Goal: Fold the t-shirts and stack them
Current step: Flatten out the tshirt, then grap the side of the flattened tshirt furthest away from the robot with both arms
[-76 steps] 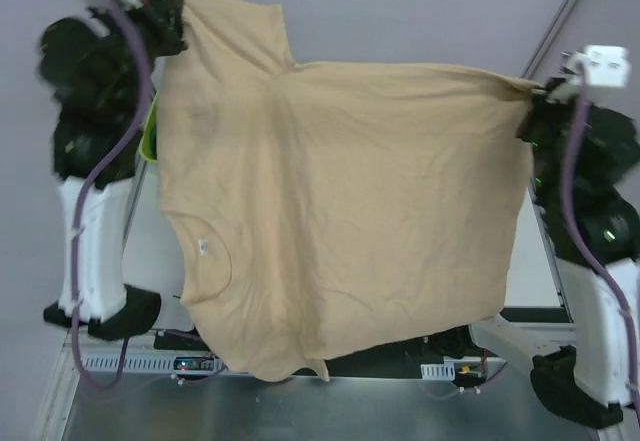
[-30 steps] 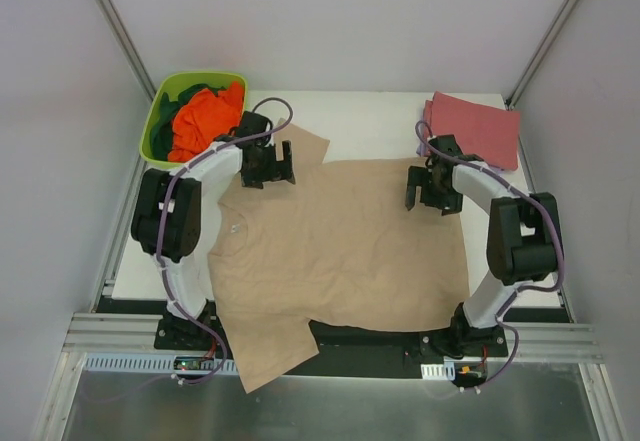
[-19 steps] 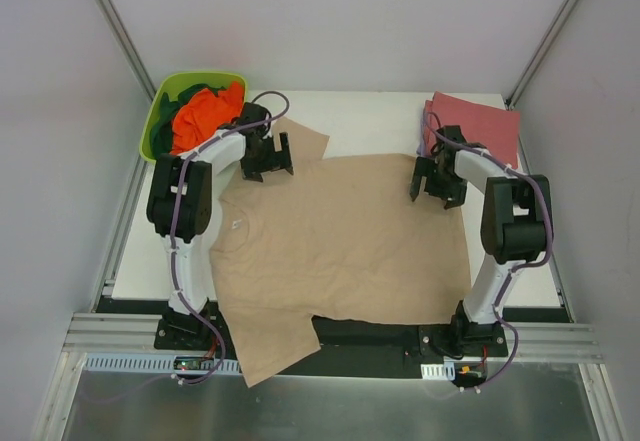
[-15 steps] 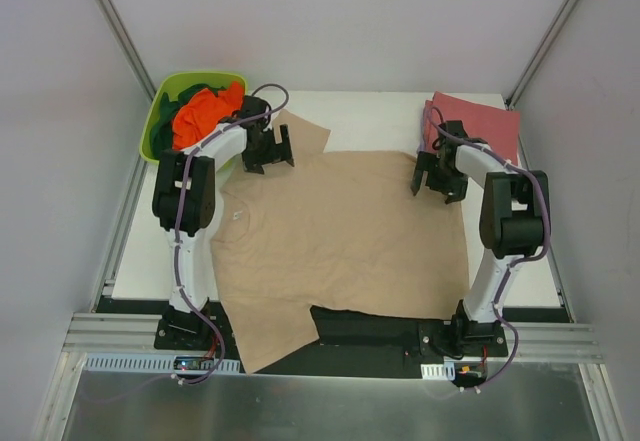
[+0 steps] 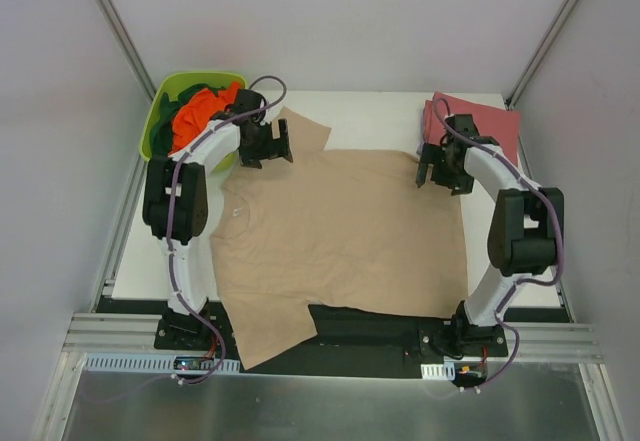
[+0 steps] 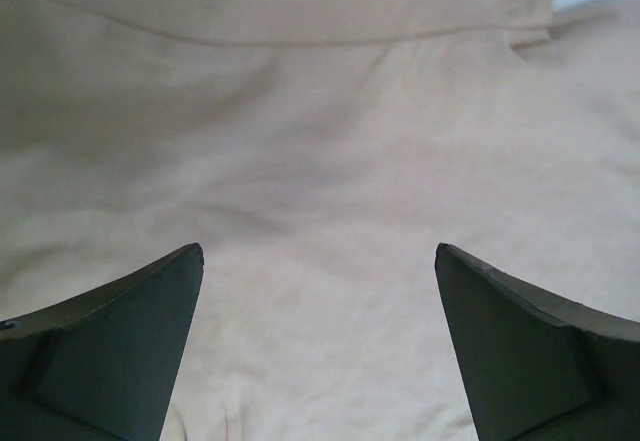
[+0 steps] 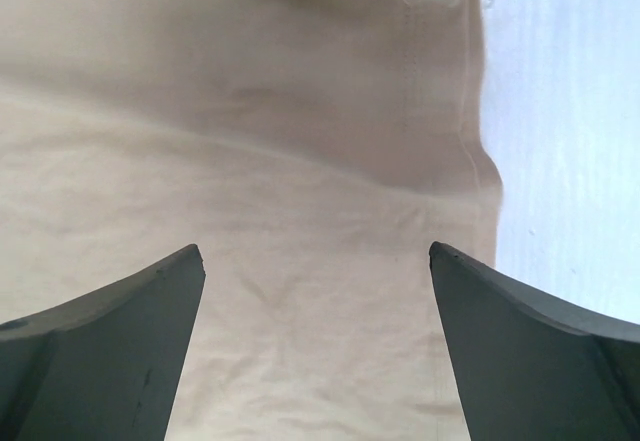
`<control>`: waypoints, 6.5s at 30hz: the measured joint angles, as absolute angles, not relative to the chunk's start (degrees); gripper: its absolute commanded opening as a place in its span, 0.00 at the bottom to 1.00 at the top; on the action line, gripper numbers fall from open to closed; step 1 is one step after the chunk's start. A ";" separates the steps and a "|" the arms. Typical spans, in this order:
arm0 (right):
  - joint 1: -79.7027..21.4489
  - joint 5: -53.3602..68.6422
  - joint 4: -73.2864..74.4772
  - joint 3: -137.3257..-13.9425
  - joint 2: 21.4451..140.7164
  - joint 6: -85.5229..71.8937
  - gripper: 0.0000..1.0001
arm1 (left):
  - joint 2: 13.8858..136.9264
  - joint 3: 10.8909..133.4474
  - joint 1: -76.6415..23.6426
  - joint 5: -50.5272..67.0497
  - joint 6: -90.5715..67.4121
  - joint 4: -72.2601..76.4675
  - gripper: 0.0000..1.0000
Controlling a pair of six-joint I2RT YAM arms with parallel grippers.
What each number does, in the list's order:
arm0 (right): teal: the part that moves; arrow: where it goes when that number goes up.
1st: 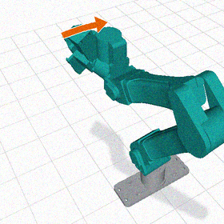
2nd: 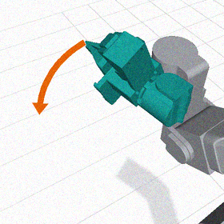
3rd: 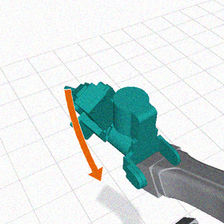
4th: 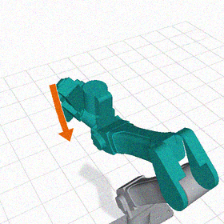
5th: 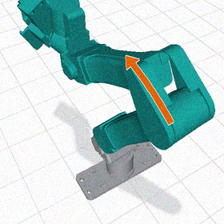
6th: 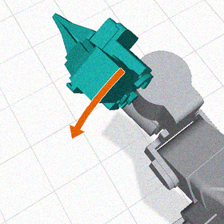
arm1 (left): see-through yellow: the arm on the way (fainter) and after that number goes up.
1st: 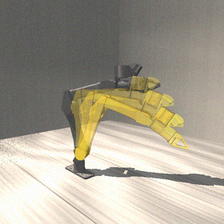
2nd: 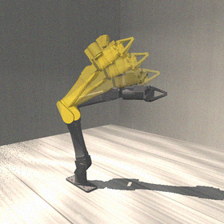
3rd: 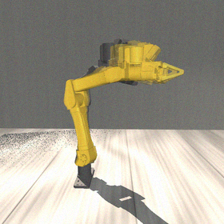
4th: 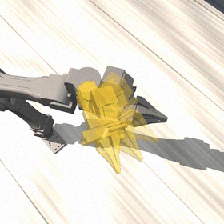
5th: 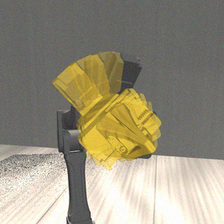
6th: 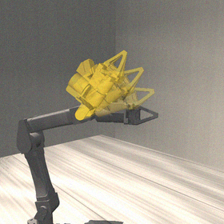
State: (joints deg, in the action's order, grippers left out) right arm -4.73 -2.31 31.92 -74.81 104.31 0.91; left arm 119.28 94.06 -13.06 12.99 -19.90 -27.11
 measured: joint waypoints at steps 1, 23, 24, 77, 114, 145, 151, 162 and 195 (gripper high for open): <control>-4.75 -2.44 32.03 -74.39 102.65 0.93 0.96 | 117.47 93.12 -13.21 12.97 -19.90 -27.20 0.99; -5.04 -7.70 29.85 -69.52 90.02 3.05 0.96 | 134.98 132.20 -14.13 8.25 -19.31 -28.53 0.99; -5.04 -7.86 29.67 -69.52 90.08 3.05 0.96 | 138.74 136.42 -13.58 8.99 -19.77 -27.99 0.99; -5.04 -6.83 28.18 -66.22 94.70 2.59 0.96 | 137.45 130.30 -14.55 -6.81 -22.15 -38.44 0.99; -4.21 -13.23 24.56 -80.55 108.20 0.62 0.85 | 145.27 133.84 -15.07 -7.33 -16.56 -40.75 0.00; -0.78 -9.21 23.14 -87.64 117.01 -8.99 0.14 | 144.44 131.28 -15.07 -5.02 -16.03 -38.30 0.00; -0.78 -9.21 22.41 -87.64 117.01 -8.45 0.01 | 144.09 131.92 -15.03 -5.02 -15.55 -37.82 0.00; -0.78 -7.51 18.52 -84.23 114.54 -5.21 0.00 | 141.95 135.41 -13.72 -0.97 -13.30 -33.34 0.00; -0.78 -0.16 14.11 -75.75 100.47 2.17 0.00 | 123.17 109.89 -15.25 7.53 -6.26 -22.83 0.00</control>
